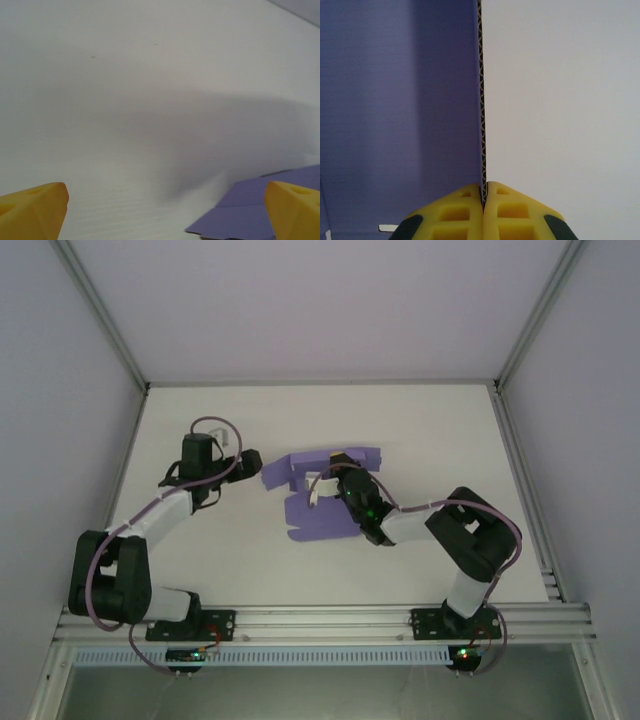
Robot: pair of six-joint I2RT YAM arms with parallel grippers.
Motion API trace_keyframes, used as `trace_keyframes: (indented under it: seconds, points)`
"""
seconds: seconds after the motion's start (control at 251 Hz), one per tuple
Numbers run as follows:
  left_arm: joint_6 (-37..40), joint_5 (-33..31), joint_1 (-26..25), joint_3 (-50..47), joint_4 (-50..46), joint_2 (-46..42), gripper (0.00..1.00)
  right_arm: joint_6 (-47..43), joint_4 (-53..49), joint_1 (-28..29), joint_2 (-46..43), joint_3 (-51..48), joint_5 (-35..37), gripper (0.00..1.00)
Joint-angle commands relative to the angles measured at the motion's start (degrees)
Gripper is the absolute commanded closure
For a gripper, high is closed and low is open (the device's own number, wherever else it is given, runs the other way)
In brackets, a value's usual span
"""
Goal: Assemble paper box
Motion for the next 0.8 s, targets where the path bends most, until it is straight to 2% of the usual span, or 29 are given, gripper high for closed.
trace_keyframes:
  seconds: [0.0, 0.136, 0.239, 0.311, 0.371, 0.455, 0.571, 0.603, 0.631, 0.798]
  points:
    - [2.1, 7.6, 0.1, -0.6, 5.6, 0.1, 0.00, 2.0, -0.2, -0.3, 1.4, -0.4, 0.8, 1.00]
    - [6.2, 12.4, -1.9, 0.2, 6.9, 2.5, 0.00, 2.4, -0.3, -0.4, 2.0, -0.4, 0.8, 1.00]
    - [10.0, 11.5, -4.6, 2.2, 4.5, 4.9, 0.00, 3.1, -1.2, -0.4, 1.9, -0.5, 0.7, 1.00]
    - [12.1, 10.3, -5.8, 4.1, 1.9, 7.0, 0.08, 3.4, -1.3, -0.4, 1.6, -0.5, 0.7, 1.00]
    - [13.7, 10.0, -6.6, 5.5, 0.4, 8.6, 0.17, 3.7, -2.1, -0.4, 1.2, -0.6, 0.7, 1.00]
    - [14.7, 7.3, -7.7, 6.8, -0.2, 10.2, 0.38, 4.7, -3.5, -0.5, 0.5, -0.6, 0.5, 1.00]
    - [14.9, 6.0, -9.8, 7.8, -0.2, 11.1, 0.86, 6.5, -5.9, -0.4, 0.1, -0.1, 0.9, 1.00]
    - [15.6, 5.6, -11.0, 7.8, 0.0, 10.8, 0.96, 6.7, -6.3, -0.4, 0.0, -0.1, 1.1, 1.00]
    - [16.6, 4.7, -12.2, 7.6, 0.3, 10.3, 1.00, 6.9, -6.3, -0.3, 0.0, -0.1, 1.2, 1.00]
    - [21.7, 5.0, -18.3, 3.9, 6.0, 8.2, 1.00, 8.4, -7.3, 0.0, -0.5, -0.6, 1.2, 1.00]
